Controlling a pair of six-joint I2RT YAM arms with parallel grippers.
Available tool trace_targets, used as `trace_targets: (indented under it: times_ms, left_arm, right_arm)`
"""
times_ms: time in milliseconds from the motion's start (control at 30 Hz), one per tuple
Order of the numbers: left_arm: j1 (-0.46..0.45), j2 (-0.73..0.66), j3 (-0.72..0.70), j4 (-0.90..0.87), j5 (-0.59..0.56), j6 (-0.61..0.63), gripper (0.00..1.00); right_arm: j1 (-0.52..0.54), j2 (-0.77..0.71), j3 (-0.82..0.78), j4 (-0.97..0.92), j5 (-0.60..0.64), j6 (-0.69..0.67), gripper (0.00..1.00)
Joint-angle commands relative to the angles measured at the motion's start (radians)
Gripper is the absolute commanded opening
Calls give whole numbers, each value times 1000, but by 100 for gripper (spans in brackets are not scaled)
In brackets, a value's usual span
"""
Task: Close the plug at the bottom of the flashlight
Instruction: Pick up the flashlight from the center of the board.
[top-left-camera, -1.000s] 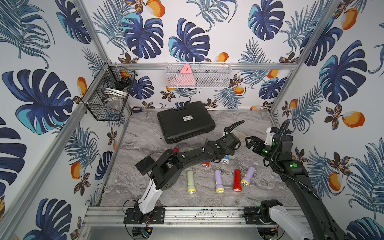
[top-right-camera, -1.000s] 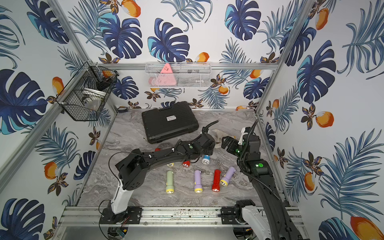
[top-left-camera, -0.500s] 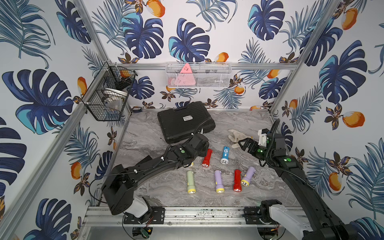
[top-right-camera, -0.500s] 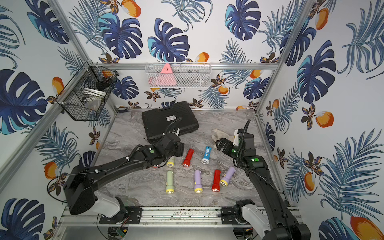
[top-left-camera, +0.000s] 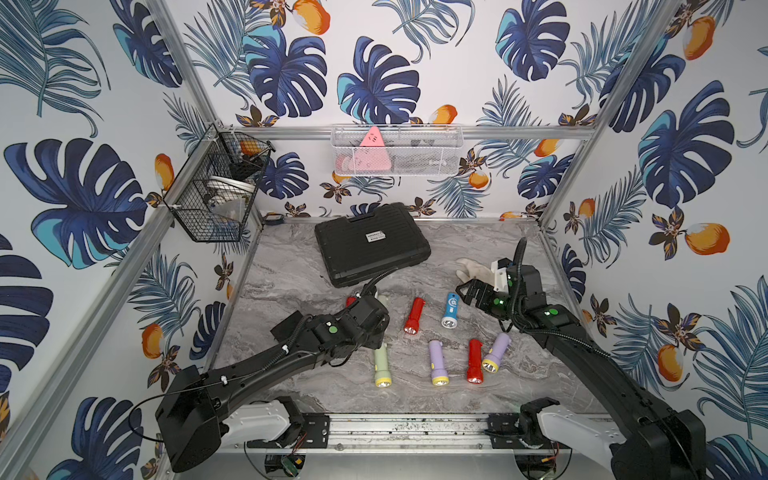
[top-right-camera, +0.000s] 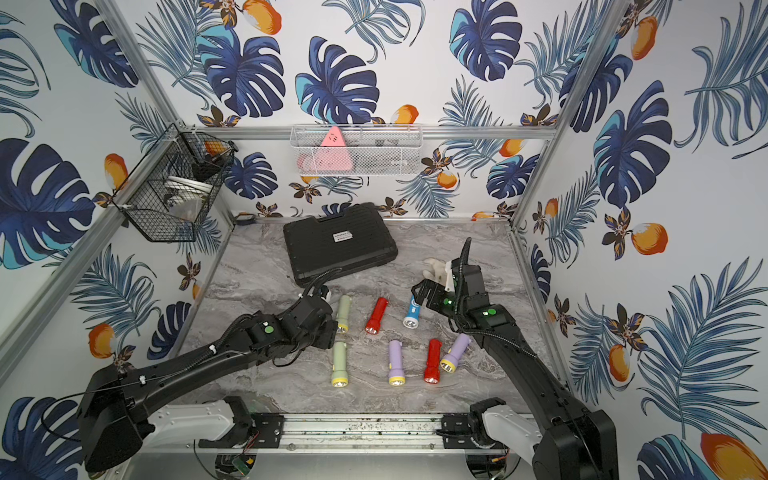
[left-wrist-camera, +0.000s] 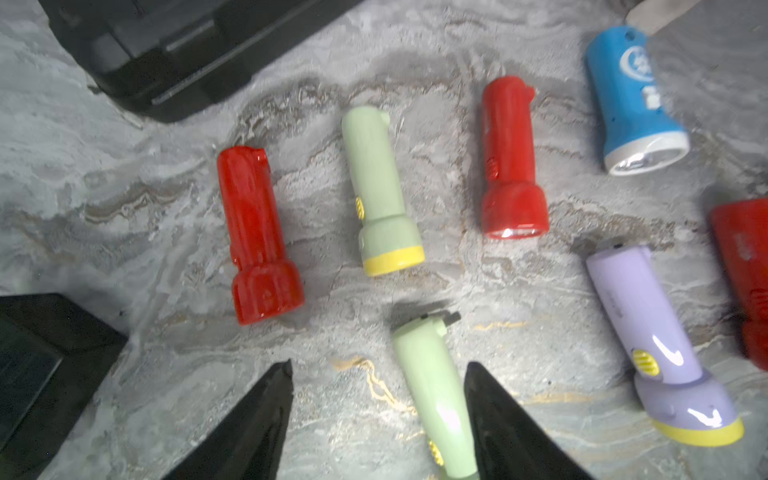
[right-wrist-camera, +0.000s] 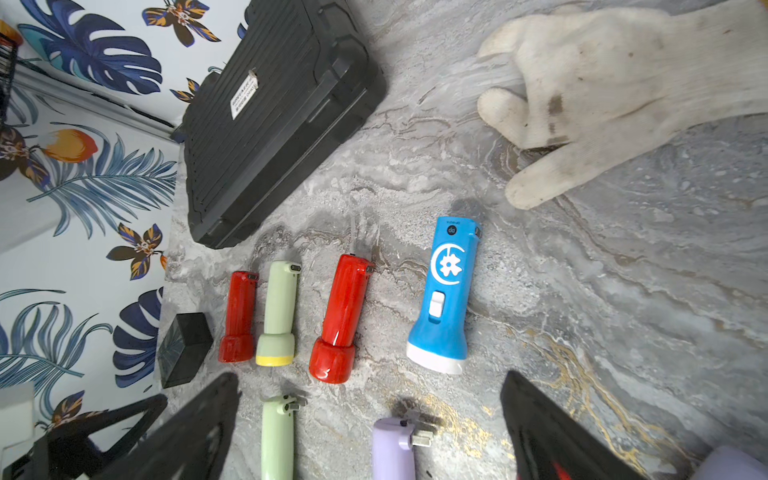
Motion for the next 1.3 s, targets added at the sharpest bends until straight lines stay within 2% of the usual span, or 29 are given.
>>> trace_targets:
  times_ms: [0, 233, 533, 833, 1267]
  left_arm:
    - [-4, -18, -29, -49, 47, -56, 72]
    - [-76, 25, -73, -26, 70, -127, 72]
    - [-143, 110, -104, 101, 70, -238, 73]
    - [-161, 235, -72, 114, 24, -213, 72]
    - [-168, 326, -74, 146, 37, -195, 60]
  right_arm:
    - [5, 3, -8, 14, 21, 2, 100]
    - [7, -11, -21, -17, 46, -12, 100]
    - [6, -8, -22, -22, 42, -16, 100]
    - [7, -17, -42, -21, 40, -17, 100]
    - [7, -26, -56, -6, 36, 0, 100]
